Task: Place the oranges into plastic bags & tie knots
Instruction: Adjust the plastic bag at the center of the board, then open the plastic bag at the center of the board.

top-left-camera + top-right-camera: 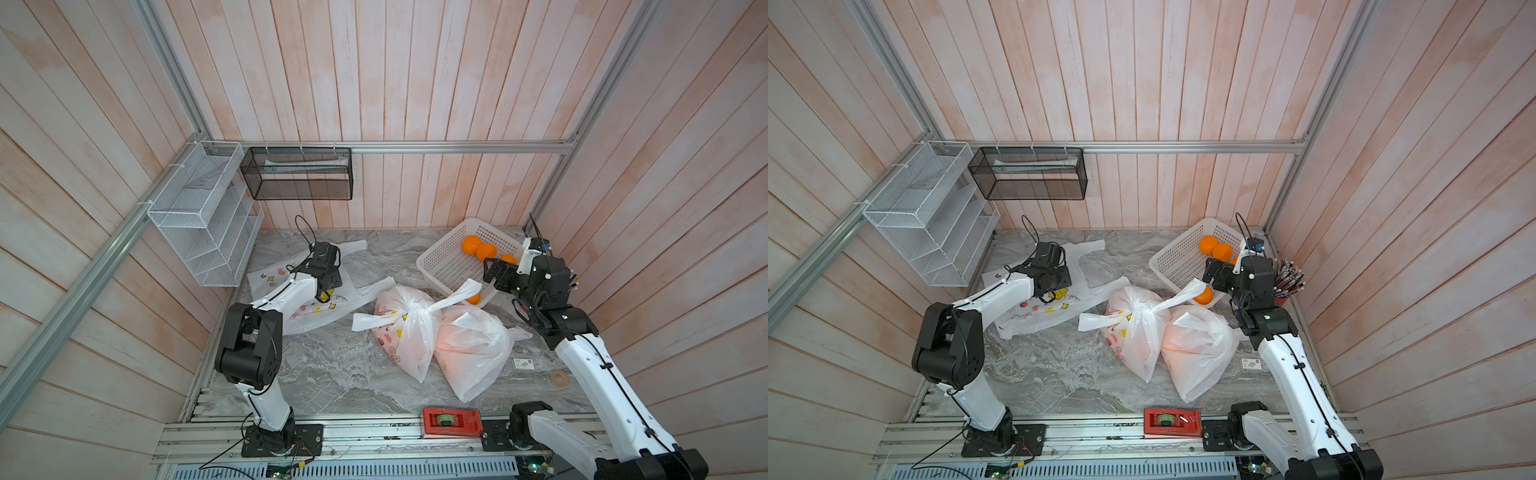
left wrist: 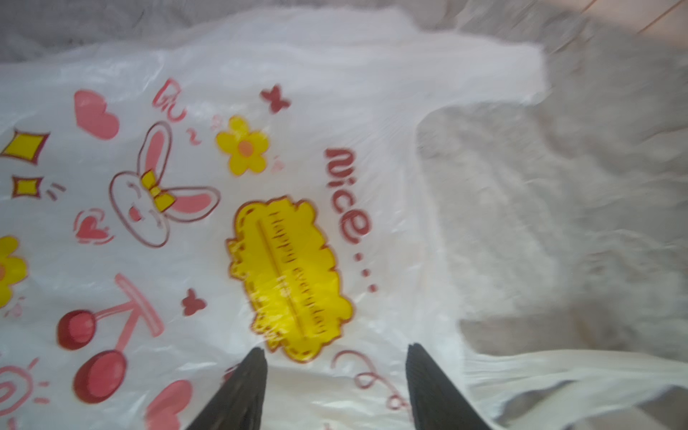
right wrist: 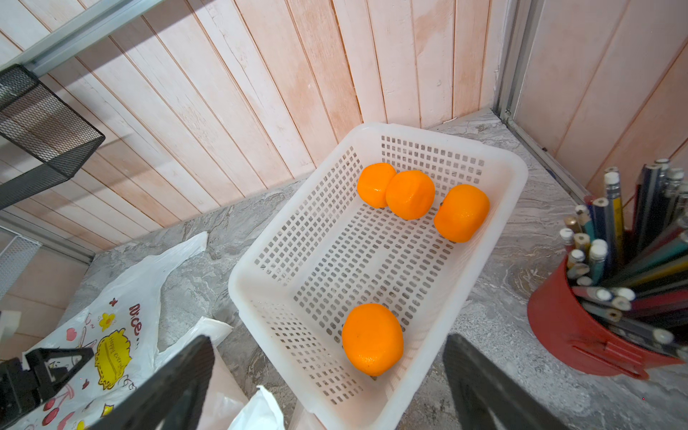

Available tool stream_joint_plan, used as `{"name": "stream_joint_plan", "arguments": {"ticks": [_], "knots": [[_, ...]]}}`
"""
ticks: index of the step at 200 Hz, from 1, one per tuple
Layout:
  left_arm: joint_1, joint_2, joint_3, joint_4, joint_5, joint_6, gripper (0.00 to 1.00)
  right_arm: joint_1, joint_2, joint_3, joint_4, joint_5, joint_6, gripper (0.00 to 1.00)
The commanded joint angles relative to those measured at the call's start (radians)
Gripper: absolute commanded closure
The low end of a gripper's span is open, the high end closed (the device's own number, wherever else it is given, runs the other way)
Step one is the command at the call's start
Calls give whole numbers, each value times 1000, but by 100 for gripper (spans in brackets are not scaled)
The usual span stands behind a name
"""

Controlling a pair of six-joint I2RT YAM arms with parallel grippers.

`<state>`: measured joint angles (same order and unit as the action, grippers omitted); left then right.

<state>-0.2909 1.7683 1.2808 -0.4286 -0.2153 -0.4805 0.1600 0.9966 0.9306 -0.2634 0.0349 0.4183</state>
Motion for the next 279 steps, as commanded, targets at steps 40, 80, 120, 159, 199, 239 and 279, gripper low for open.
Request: {"name": "stream_joint_plan", "arguments": {"ticks": [40,80,120,159,199,239,279], "knots": [[-77,291,374,-258,-64,-216,33,-11,-5,-10,5,9,-24,2],[-83,474,559,-379,-114,-243,33,-16,-11,-17,-3,14,-26,2],[-83,535,583,-345,-106,-230,33,-14,-6,-11,-10,11,-21,2],[-83,569,569,-339,-98,-215,40,-16,-4,-9,-7,13,-16,2],[-81,537,498,-292,-85,-198,64,-16,0,-7,-6,8,-17,2],[-70,436,425,-243,-106,-185,92,-16,-6,-6,-5,7,-16,2],[-24,246,286,-142,-113,-170,100,-16,-6,2,-9,5,-18,2]]}}
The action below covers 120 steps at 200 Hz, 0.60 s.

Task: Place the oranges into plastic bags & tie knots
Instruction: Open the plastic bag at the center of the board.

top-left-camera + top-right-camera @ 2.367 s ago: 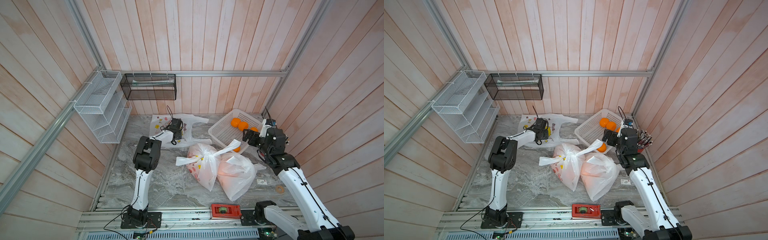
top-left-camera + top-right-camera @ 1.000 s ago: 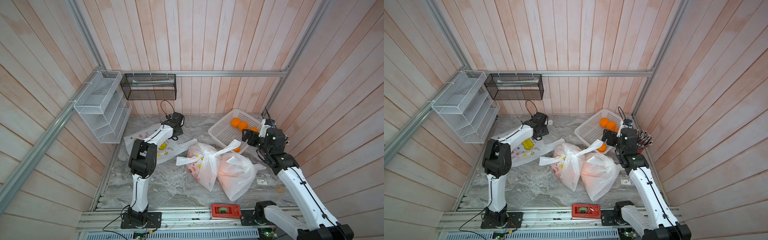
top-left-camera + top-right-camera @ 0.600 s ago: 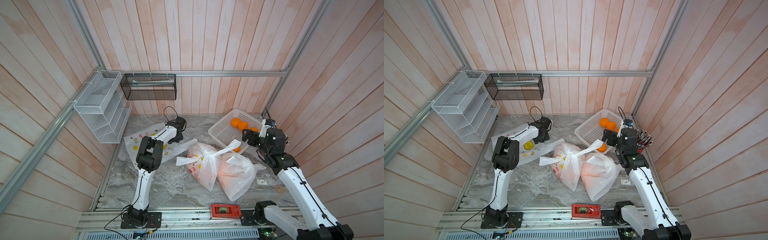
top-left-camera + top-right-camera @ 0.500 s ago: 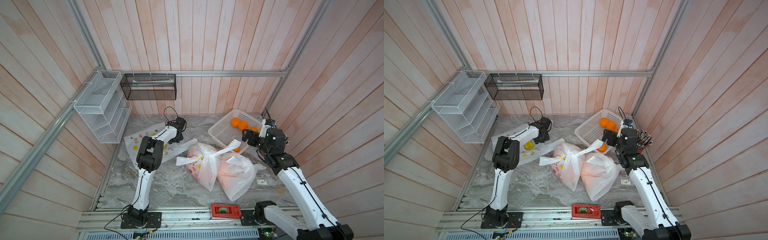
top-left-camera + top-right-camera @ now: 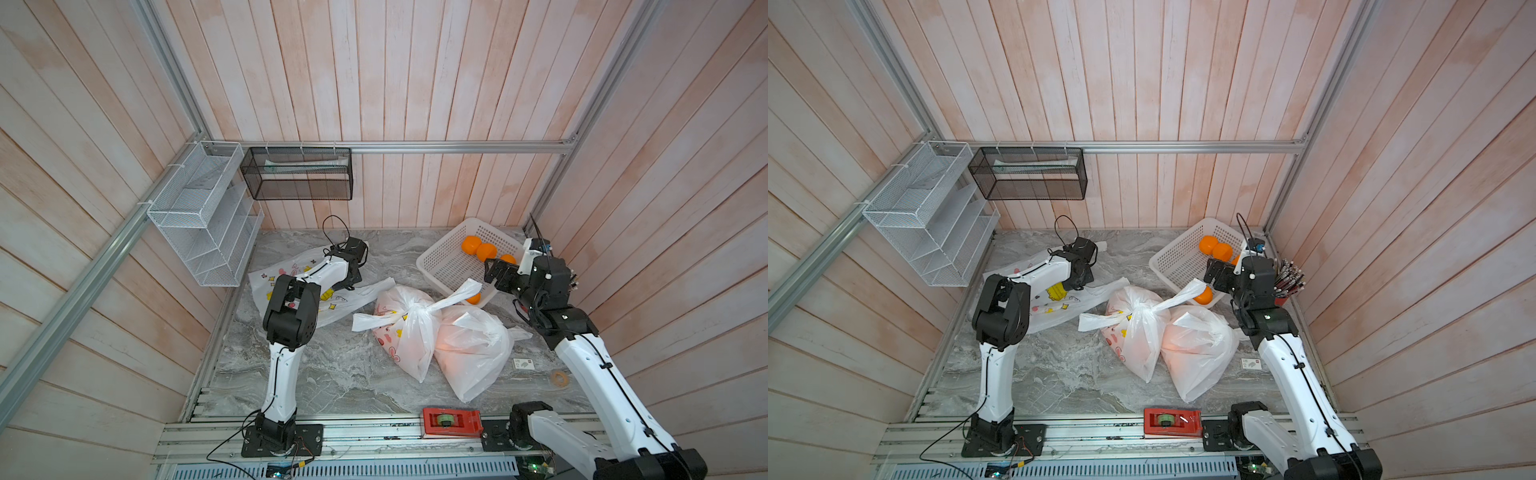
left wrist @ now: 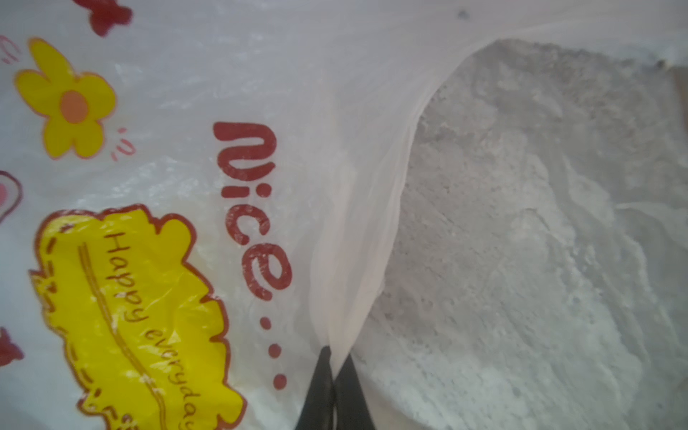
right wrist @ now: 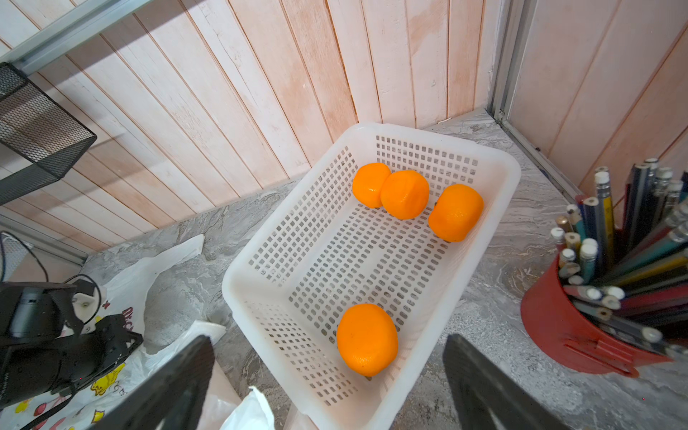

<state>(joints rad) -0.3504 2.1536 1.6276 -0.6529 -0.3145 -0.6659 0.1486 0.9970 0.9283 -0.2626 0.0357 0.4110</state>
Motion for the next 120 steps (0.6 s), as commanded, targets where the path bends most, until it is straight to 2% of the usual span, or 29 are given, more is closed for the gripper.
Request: {"name": "stream_joint_plan", "arguments": {"ticks": [1,54,99,120], "knots": [[37,-142,-66,85,-14,16,100,-4,-6,6,-9,3,-11,2],[133,-457,-289,261,112,96,100,-11,41,57,-42,-43,-55,2],[234,-758,-524,527,466,181,100,-92,127,106,-64,-218,-60,2],[257,-857,-579,600,629,227,100,-113,163,121,-71,-265,-61,2]]}}
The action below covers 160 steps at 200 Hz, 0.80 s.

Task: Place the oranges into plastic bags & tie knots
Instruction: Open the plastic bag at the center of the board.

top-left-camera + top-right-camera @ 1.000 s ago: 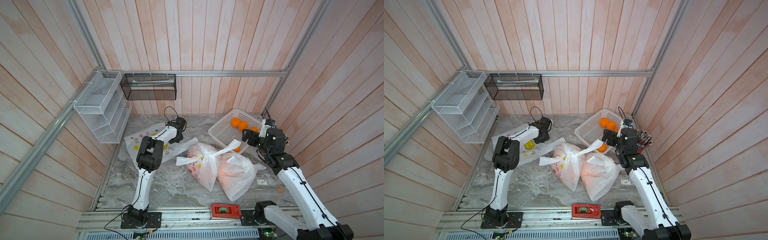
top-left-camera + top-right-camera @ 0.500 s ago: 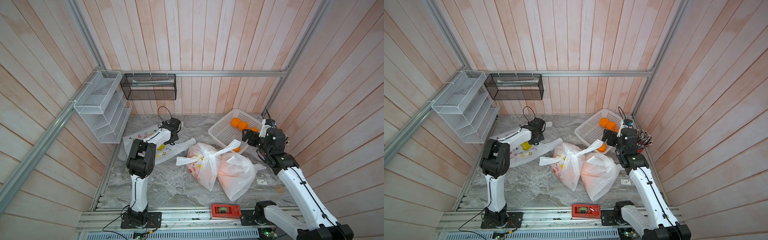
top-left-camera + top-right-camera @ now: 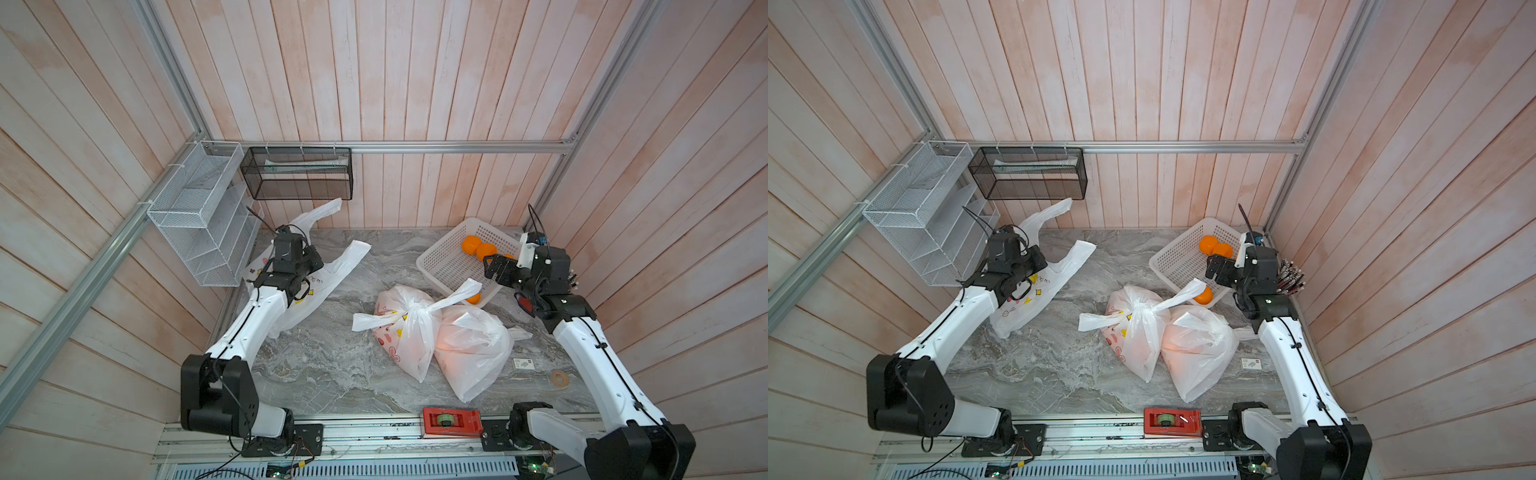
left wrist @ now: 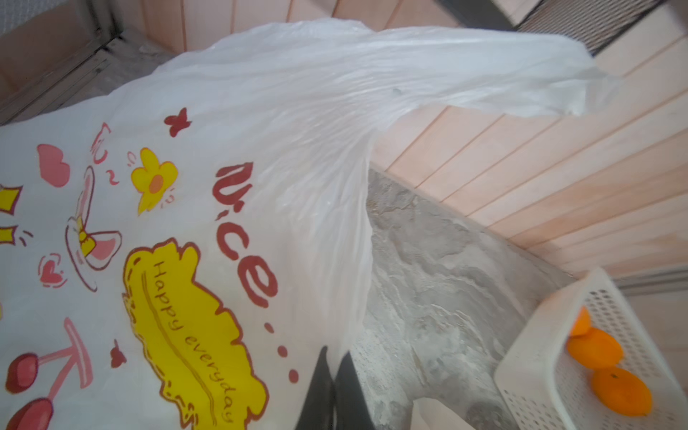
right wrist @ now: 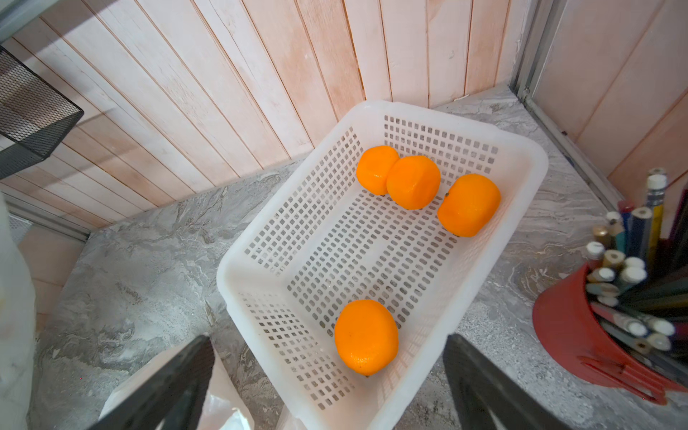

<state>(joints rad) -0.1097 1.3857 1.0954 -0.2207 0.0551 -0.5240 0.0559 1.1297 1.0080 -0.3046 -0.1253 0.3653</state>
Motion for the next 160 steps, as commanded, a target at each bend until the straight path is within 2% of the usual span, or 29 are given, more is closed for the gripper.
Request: {"name": "stream_joint_plan", "arguments": {"ticks": [1,12,30,48,59,88,126,160], "knots": [[17,-93,-48,171,269,88,100,-20,31,42,-29,-108,-15,2],[19,-122,-52,178,362,116,100,-23,48,46,-17,-152,-8,2],[18,-155,-68,214,527,134,100,-24,62,41,43,-307,36,2],[18,-176,-119,323,673,103,100,-10,72,35,121,-442,104,3],[15,-181,-152,390,735,75,100,22,76,38,165,-479,135,4],[-21,-176,-195,486,842,63,100,145,91,72,247,-478,195,11],[-102,-157,-193,488,903,133,100,322,160,152,284,-407,237,17],[-116,-136,-214,524,921,121,100,421,200,164,346,-372,287,19]]}}
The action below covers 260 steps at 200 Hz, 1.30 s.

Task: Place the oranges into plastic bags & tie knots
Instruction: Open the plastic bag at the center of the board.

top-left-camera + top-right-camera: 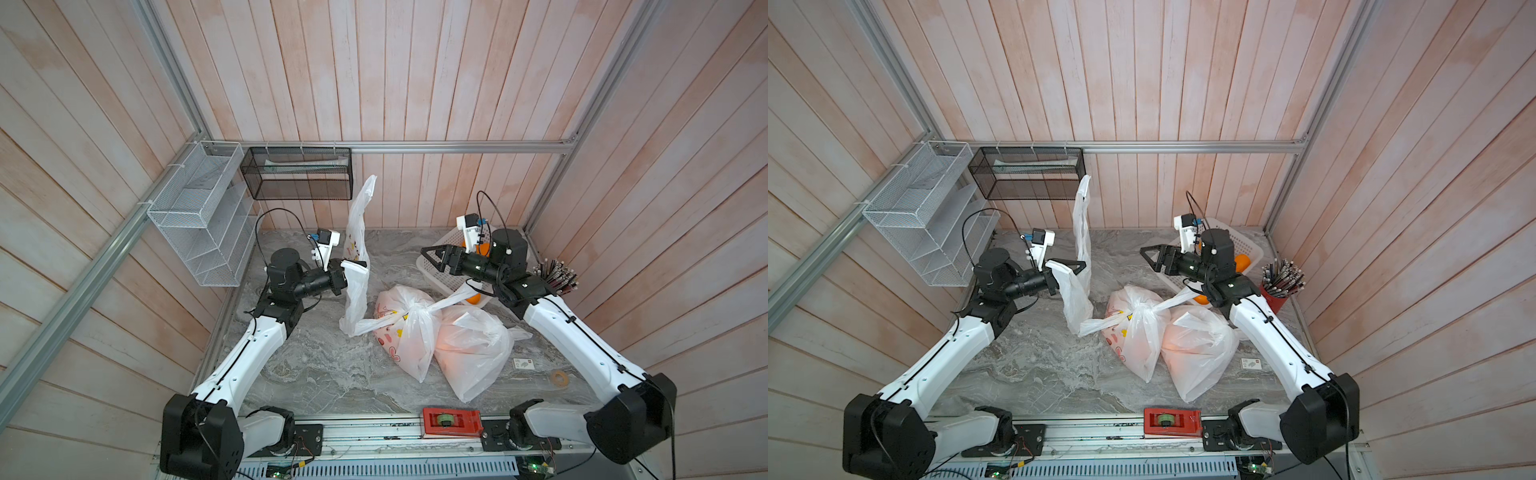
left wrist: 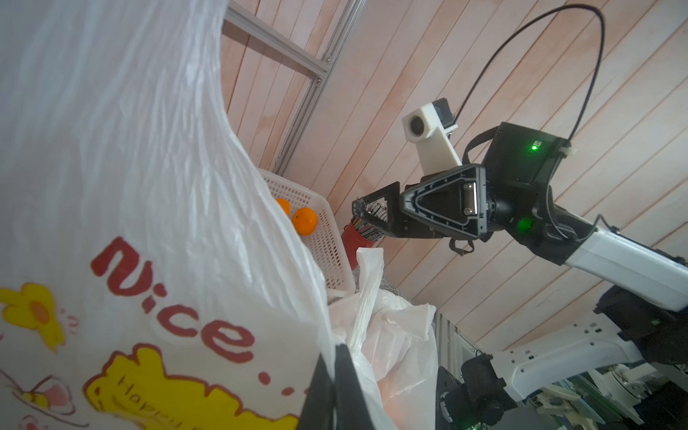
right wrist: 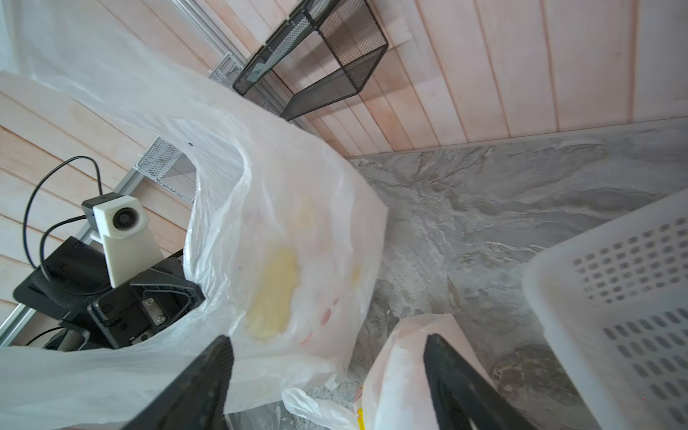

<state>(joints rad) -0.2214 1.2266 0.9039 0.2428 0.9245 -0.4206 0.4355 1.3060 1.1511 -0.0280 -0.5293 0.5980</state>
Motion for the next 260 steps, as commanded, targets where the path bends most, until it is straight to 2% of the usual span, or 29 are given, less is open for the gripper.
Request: {"name": "stream_joint_plan", "arguments": {"ticks": [1,51,159,198,228,260], "knots": [[-5,24,-24,62,53,16,100,43,24,21,72,31,56,19],[-35,78,-28,120,71,-13,100,120,76,29,137,37,111,24],[-77,142,4,136,94,-8,100,161,218,78,204,10,198,44],[-88,155,15,145,102,-10,100,173,256,80,239,-15,232,45],[-91,168,22,138,103,-5,100,186,273,87,243,-30,234,41],[-93,173,27,136,97,-5,100,199,286,96,242,-42,235,43]]}}
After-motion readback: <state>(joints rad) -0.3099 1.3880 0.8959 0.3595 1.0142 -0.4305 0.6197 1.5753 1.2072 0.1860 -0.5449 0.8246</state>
